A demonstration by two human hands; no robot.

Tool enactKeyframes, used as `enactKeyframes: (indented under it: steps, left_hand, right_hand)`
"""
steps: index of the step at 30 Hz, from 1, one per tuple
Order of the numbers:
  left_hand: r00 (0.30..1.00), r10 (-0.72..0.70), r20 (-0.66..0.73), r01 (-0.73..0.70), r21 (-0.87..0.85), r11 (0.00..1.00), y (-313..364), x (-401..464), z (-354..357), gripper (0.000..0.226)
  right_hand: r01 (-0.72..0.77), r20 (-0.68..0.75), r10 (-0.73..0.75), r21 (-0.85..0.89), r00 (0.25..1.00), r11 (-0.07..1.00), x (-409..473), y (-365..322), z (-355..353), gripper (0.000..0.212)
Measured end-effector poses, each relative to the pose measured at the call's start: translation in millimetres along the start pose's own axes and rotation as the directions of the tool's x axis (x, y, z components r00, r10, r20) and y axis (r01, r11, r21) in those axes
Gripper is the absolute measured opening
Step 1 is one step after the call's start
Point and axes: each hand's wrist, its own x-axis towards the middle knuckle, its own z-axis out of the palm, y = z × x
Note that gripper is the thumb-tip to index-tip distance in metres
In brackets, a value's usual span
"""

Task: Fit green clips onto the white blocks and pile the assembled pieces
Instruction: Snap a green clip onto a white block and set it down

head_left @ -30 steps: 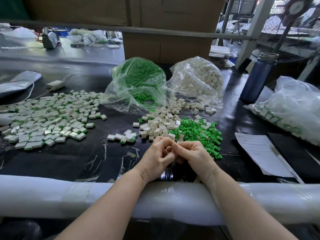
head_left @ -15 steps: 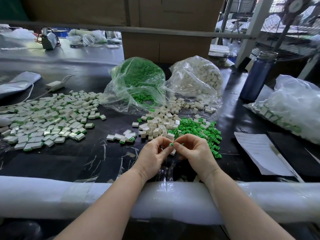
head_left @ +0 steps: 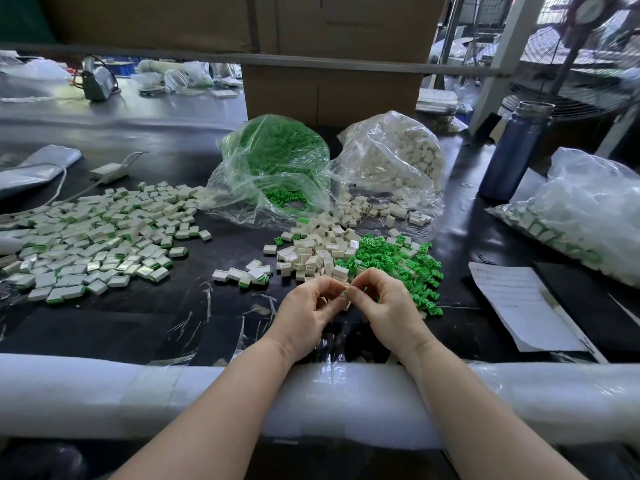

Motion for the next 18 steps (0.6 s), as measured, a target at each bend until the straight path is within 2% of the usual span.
enactKeyframes:
  steps: [6, 8, 10, 12, 15, 18]
  left_hand:
    - [0.999, -0.011, -0.030, 0.010, -0.054, 0.999, 2.3, 0.2, -0.6, 0.010]
    - [0.996, -0.022, -0.088, 0.018, -0.048, 0.999, 1.1, 1.0, -0.8, 0.013]
    - [0.978, -0.026, -0.208, 0.021, -0.029, 0.999, -1.0, 1.7, -1.8, 0.018]
    - [0.931, -0.029, -0.363, 0.031, 0.000, 1.000, -3.6, 2.4, -4.8, 0.020]
    - [0.824, -0.065, -0.563, 0.093, 0.021, 0.995, -8.3, 5.6, -11.9, 0.020]
    - [0.750, -0.106, -0.653, 0.168, 0.033, 0.985, -10.7, 7.4, -16.7, 0.023]
  right_hand:
    - [0.006, -0.032, -0.006, 0.013, 0.999, 1.000, 0.5, -0.9, -0.2, 0.014]
    - [0.005, -0.087, -0.002, 0.034, 0.996, 0.999, 0.9, -0.9, -1.4, 0.012]
    - [-0.013, -0.139, 0.020, 0.057, 0.990, 0.998, 1.3, 0.2, -2.9, 0.012]
    - [-0.028, -0.173, 0.035, 0.041, 0.984, 0.999, 1.4, 1.7, -3.9, 0.013]
    - [-0.038, -0.204, 0.037, -0.001, 0.978, 0.999, 1.1, 3.1, -3.8, 0.016]
    - [-0.045, -0.241, 0.028, -0.069, 0.970, 0.997, 1.9, 5.0, -4.2, 0.015]
